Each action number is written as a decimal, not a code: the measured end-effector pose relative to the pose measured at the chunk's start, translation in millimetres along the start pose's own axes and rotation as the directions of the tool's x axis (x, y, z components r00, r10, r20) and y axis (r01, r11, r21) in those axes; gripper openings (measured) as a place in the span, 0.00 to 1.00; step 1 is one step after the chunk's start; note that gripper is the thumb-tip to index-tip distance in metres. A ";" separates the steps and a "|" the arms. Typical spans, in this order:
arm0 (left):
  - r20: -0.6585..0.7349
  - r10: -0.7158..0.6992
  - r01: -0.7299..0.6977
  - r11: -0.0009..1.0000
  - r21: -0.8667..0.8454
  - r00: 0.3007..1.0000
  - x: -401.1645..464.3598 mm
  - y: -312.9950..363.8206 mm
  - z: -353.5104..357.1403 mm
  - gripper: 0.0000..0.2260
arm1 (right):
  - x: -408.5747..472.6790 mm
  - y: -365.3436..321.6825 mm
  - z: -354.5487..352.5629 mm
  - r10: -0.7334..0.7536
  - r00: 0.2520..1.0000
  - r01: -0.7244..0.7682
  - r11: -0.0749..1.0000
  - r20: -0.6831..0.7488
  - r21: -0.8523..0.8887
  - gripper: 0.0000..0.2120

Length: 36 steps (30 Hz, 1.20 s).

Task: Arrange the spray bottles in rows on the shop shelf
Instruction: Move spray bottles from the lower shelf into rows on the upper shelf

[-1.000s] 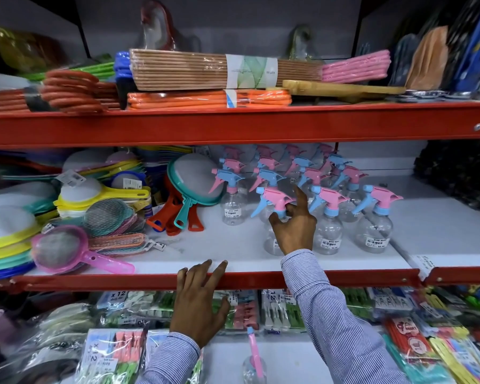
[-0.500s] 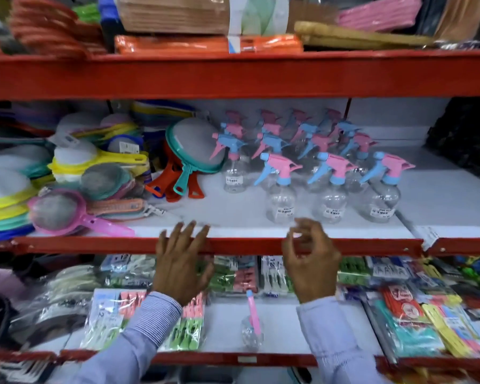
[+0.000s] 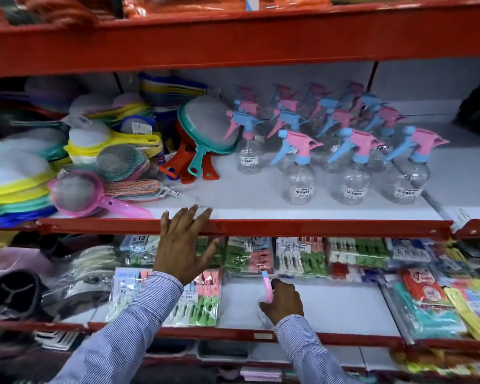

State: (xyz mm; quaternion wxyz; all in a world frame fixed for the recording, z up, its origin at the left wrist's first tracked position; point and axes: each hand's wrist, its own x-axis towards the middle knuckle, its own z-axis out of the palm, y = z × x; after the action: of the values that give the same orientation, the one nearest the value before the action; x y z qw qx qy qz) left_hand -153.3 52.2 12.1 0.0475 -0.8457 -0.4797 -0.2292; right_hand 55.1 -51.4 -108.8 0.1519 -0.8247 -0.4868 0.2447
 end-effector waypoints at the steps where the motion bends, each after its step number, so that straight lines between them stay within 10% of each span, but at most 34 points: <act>1: 0.006 0.006 -0.006 1.000 0.012 1.000 -0.6 -0.7 -1.3 0.30 | -0.6 -2.7 -4.2 -0.015 1.000 0.015 1.000 -0.009 -0.014 0.17; 9: -0.089 -0.052 0.049 0.998 -0.036 0.995 -2.7 -24.4 -4.9 0.26 | -53.5 -55.4 -95.5 -0.192 0.948 0.242 0.953 -0.255 0.180 0.13; 15: -0.124 -0.077 0.068 0.995 -0.076 0.989 0.9 -25.3 -4.9 0.22 | -89.1 -122.2 -202.9 -0.347 0.742 0.517 0.841 -0.573 0.160 0.11; 24: -0.119 -0.076 0.063 0.992 -0.110 0.990 3.2 -28.4 -6.8 0.20 | 21.2 -176.5 -219.1 -0.242 0.835 0.383 0.901 -0.493 0.206 0.14; 36: -0.132 -0.090 0.071 0.987 -0.143 0.987 6.1 -31.7 0.6 0.19 | 39.8 -184.4 -196.5 -0.192 0.762 0.407 0.885 -0.619 0.226 0.26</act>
State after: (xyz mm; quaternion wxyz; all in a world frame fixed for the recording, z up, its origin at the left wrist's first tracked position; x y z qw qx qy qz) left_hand -176.8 74.2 9.8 0.0127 -0.8089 -0.4921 -0.3215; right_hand 45.2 69.5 135.1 0.4732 -0.7290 -0.4934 0.0355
